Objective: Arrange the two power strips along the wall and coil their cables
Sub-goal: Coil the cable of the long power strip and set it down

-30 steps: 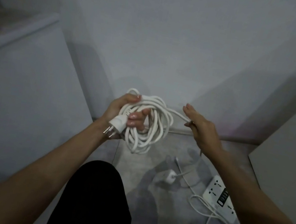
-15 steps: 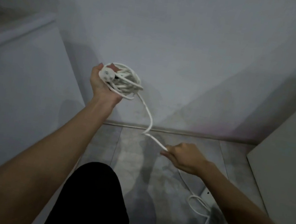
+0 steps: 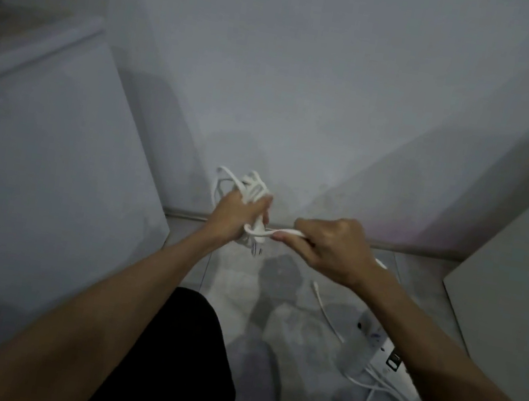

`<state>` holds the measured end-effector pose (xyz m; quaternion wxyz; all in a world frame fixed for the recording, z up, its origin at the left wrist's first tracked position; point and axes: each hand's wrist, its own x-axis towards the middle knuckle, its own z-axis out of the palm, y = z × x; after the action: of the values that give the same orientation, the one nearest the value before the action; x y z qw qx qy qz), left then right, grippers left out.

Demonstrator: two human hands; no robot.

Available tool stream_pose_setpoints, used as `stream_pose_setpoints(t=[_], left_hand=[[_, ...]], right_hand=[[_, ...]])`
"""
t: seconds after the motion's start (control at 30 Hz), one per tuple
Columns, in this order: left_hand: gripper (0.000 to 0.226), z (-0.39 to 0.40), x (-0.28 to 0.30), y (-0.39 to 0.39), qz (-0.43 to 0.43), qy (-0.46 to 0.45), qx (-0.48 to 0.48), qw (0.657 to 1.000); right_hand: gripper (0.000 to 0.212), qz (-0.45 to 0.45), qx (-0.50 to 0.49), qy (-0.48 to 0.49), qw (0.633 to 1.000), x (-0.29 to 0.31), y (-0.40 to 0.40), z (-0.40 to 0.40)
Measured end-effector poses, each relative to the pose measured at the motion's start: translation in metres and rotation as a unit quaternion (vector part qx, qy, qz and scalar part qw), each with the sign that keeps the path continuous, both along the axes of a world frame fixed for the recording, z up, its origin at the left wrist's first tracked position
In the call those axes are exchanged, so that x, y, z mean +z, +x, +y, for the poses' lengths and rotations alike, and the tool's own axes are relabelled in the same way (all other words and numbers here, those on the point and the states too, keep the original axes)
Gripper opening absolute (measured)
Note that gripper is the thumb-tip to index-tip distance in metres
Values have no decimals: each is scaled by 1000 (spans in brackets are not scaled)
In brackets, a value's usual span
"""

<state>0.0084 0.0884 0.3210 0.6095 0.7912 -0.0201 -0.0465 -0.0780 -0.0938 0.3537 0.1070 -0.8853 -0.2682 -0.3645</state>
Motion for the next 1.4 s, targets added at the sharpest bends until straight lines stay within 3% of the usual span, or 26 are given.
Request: stream_pose_setpoints(t=[0.07, 0.17, 0.3, 0.4, 0.5, 0.63, 0.77, 0.8, 0.87, 0.9, 1.0, 1.1, 1.23, 1.33, 1.4], left_hand=[[32, 6, -2, -6, 4, 53, -77, 996], [50, 16, 4, -12, 32, 39, -137, 989], [75, 21, 33, -30, 57, 18, -215, 975], [75, 36, 55, -43, 54, 66, -294, 952], [65, 37, 67, -56, 102, 60, -378, 918], [52, 22, 80, -61, 271, -92, -404, 869], [45, 15, 83, -49, 330, -331, -453, 759], [46, 15, 84, -45, 328, -380, -427, 752], [48, 18, 82, -36, 306, -445, -352, 765], [47, 20, 79, -34, 299, -489, -318, 755], [35, 19, 77, -32, 272, -576, -184, 748], [46, 9, 75, -28, 212, -535, -86, 813], [56, -3, 69, -12, 214, -472, -11, 855], [50, -11, 67, -1, 195, -443, 14, 875], [47, -13, 64, 6, 172, -433, 42, 884]], right_hand=[[60, 23, -34, 3, 999, 2, 5, -11], [60, 126, -90, 38, 987, 0, 12, -21], [56, 282, -114, 210, 929, -7, 20, -40], [56, 281, -151, 326, 890, -12, 24, -73], [56, 307, -183, 298, 885, -27, 28, -77], [56, 285, -198, 362, 865, -31, 38, -65], [50, 329, -177, 351, 859, -37, 37, -49], [49, 349, -172, 340, 856, -43, 35, -44], [55, 382, -149, 335, 848, -54, 31, -38], [56, 398, -134, 329, 846, -57, 29, -36], [45, 453, -90, 266, 846, -60, 22, -30], [31, 521, -93, 194, 826, -66, 12, -22], [54, 574, -86, 165, 798, -78, 1, -6], [64, 544, -98, 173, 815, -86, 3, 6], [58, 513, -108, 171, 834, -86, 5, 10]])
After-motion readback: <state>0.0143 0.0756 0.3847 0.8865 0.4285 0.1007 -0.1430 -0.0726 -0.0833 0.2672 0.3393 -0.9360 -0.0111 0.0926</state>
